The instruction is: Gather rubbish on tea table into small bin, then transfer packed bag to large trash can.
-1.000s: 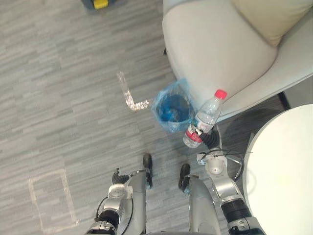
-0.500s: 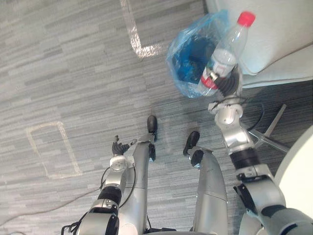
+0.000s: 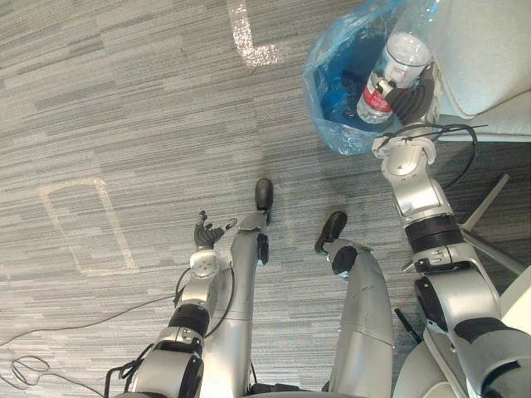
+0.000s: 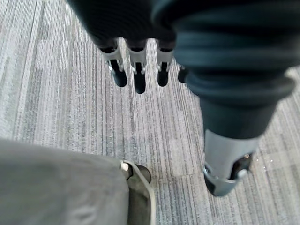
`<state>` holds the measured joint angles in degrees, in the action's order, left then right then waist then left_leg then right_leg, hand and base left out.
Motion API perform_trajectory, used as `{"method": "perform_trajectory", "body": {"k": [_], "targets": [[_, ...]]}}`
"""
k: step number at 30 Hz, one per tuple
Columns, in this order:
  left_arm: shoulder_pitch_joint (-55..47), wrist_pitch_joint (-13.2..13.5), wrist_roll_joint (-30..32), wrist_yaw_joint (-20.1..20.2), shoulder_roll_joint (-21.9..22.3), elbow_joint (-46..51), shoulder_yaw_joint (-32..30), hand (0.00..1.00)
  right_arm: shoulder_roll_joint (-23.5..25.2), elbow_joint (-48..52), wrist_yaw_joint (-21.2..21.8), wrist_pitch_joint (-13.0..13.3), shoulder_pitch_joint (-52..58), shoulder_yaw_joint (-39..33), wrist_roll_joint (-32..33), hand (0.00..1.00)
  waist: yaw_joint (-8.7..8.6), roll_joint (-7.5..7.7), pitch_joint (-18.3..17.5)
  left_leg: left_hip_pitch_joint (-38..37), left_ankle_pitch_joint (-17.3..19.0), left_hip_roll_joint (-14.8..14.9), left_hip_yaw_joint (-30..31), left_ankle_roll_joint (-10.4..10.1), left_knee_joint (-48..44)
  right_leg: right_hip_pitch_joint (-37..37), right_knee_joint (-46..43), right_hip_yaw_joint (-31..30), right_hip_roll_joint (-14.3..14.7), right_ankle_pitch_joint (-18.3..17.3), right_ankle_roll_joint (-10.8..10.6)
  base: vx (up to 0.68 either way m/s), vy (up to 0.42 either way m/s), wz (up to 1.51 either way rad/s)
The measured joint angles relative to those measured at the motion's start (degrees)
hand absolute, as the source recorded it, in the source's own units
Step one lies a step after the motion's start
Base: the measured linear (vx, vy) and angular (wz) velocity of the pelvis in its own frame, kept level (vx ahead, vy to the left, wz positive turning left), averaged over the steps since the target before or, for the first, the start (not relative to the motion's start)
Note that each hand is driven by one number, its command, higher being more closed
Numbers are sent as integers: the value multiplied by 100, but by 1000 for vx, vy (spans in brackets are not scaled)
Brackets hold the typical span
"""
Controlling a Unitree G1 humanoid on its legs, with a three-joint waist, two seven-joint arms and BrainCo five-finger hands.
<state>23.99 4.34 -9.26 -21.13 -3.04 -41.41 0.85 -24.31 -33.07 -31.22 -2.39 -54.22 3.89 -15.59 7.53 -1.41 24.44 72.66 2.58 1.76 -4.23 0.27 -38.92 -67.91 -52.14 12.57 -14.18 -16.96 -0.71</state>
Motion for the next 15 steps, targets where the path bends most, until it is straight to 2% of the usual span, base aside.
{"method": "perform_trajectory", "body": {"k": [9,15], "targets": [[7,4,-1,1,-41,24,33,0,5,-14,-38,3,22,-14,28,0,10,-2,-6,31,6,63,3,-10,-85,-27,-53,10,36,-3,24,-44,2,-3],[7,-14,7,1,-90,19,64,0,15,403,-32,21,386,315,-175,0,11,3,-24,30,12,132,-10,-16,-145,-27,-47,-15,110,14,57,-43,2,-6]]}}
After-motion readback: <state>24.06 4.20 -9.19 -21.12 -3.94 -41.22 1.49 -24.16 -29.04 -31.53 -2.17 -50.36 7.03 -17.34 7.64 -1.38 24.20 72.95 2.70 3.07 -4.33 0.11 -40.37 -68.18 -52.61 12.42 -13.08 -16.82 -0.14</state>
